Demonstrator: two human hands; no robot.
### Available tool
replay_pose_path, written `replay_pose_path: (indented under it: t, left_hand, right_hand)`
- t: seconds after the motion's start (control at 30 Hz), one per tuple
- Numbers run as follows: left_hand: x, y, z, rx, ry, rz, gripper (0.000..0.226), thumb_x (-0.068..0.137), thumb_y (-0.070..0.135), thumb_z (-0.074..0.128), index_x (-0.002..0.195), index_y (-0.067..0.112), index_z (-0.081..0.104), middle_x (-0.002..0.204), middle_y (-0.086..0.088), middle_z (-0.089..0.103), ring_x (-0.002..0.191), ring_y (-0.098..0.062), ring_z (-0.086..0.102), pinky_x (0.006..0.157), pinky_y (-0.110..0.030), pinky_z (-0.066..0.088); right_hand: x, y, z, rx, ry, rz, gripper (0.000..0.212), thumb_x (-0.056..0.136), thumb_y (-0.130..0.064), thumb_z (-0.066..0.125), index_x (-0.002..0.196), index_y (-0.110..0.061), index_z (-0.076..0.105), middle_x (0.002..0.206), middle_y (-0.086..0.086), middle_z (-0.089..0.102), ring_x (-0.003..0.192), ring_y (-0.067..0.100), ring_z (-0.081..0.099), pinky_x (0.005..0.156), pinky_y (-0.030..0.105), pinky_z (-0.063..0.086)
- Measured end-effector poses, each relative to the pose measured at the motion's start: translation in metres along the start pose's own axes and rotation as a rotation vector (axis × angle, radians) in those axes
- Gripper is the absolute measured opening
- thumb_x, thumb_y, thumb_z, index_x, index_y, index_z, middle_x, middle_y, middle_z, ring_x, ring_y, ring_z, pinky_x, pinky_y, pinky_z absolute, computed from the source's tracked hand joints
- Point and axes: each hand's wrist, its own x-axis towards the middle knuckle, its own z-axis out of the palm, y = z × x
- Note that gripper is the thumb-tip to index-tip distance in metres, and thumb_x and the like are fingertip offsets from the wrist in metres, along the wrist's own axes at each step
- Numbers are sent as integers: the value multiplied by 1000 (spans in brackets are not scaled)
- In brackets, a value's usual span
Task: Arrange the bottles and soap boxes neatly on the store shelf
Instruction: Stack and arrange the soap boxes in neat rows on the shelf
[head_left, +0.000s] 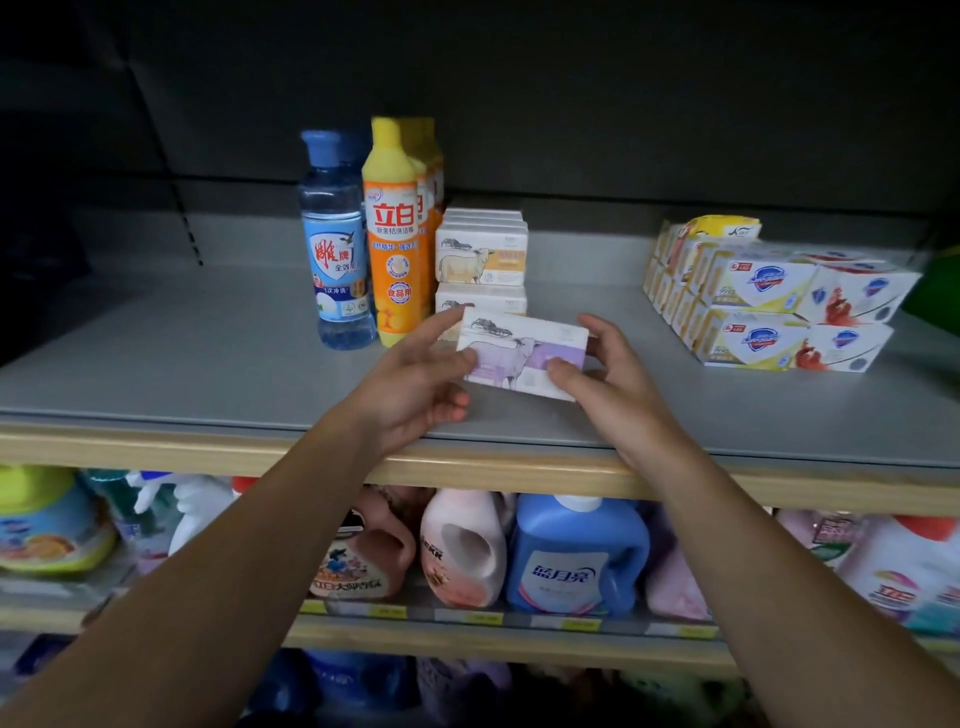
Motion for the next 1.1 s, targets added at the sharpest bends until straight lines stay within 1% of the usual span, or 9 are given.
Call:
replay_pose_path:
  t: [0.13,0.23,0.33,0.47,0.6,0.73,0.87,1.0,1.1]
  left_hand:
    - [-2,-2,-4,-53,-30,73,53,91,-1,56,139,21,49,112,-9,67,59,-14,63,53,-25,55]
    - [-2,-2,-2,-146,-23,40,49,83,15,65,131,19,56,114,-9,70,76,-29,72,65,-34,58]
    - [-3,-2,-1,-207,14,16,36,82,24,64,116,10,62,122,-16,64,100,-42,67,76,-40,59]
    - [-3,-4,2,-89,-1,86,9,88,7,59,94,9,66,134,-13,54,114,-28,62,86,-39,58]
    - [-4,-4,4,-70,12,107,17,87,-8,57,92,6,65,142,-5,47,120,-20,57,89,-34,56]
    - [-6,-3,5,-83,12,117,23,83,-12,57,95,6,64,138,-8,50,116,-22,60,94,-37,54]
    - [-8,-5,7,-106,-27,162,40,82,-16,56,119,-1,56,129,-18,59,108,-35,65,91,-43,55]
    - [-8,-5,17,172,92,228,28,91,-2,60,106,22,64,105,-8,71,62,-26,68,58,-33,60]
    - [-4,-5,20,439,185,222,23,93,13,63,106,32,65,102,-2,70,55,-21,65,48,-29,55]
  right_hand:
    - [-4,-2,4,-122,-30,-63,31,88,-25,68,118,-23,63,108,-10,72,100,11,67,95,41,52]
    - [-7,-6,3,-102,-11,-99,32,87,-16,69,114,-30,61,108,-15,70,89,3,67,81,29,52]
    - [-10,-11,0,-55,-33,-102,43,77,-9,72,104,-41,62,102,-13,70,74,19,66,69,41,54]
    - [-12,-11,1,-69,-113,-90,54,64,-20,74,106,-50,59,103,-1,71,81,24,69,77,43,56]
    - [-12,-10,3,-66,-145,-125,58,68,-10,76,112,-43,57,128,-19,56,93,16,70,88,39,56]
    - [-11,-8,4,-113,-135,-171,58,76,-4,74,114,-43,55,134,-12,51,101,16,66,91,36,53]
    - [-10,-8,2,-114,-8,-161,37,90,-18,66,119,-37,55,115,-12,65,75,10,61,74,28,50]
    - [-7,-7,0,-142,116,-113,23,93,-26,62,116,-27,60,105,-16,67,73,11,62,75,25,49]
    - [-5,-6,0,-127,162,-81,22,92,-27,63,114,-24,63,99,-15,68,78,5,63,78,24,50]
